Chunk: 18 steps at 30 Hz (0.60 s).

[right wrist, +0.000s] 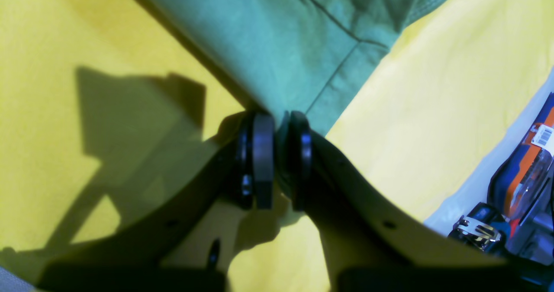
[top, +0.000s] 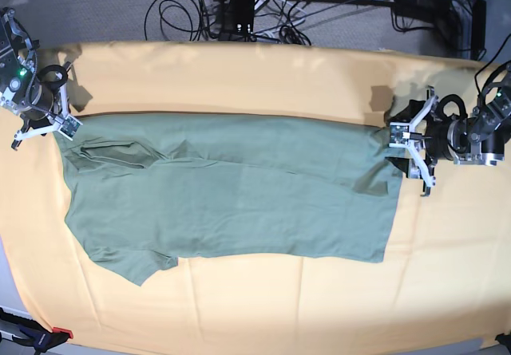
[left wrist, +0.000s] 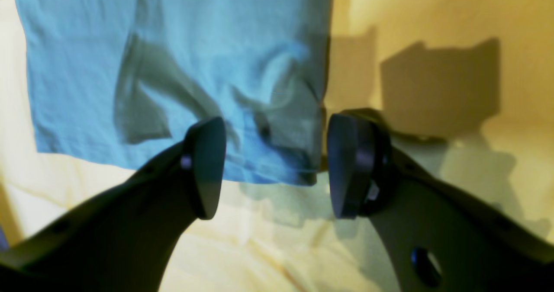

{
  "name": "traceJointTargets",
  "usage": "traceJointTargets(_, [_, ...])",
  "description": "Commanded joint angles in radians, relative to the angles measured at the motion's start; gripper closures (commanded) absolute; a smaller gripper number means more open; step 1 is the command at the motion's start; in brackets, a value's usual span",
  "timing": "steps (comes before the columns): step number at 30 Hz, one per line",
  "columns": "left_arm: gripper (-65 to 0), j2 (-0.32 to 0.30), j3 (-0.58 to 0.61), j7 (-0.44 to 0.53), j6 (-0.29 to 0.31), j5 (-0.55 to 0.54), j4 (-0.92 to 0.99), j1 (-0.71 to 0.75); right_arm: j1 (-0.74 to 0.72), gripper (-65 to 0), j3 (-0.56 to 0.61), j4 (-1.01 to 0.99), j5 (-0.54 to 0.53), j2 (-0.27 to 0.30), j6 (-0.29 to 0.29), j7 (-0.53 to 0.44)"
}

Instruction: Fold the T-shirt properly

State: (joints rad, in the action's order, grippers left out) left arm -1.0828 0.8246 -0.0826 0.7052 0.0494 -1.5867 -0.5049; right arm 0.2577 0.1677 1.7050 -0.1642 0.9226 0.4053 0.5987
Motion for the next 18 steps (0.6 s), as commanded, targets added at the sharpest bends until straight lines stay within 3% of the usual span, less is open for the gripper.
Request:
traceJointTargets(1, [-37.6,-0.016,-0.013,0.014,-0.007,-0.008,-0.002,-0.019,-0.011,-10.2,-0.011,0.008,0.008,0.025,-0.013,0.000])
traceJointTargets(18, [-37.5,0.020,-0.013,0.034,-0.007,0.032,0.033,-0.019,-0.011,-10.2,-0.011,0.008,0.008,0.025,-0.014,0.000])
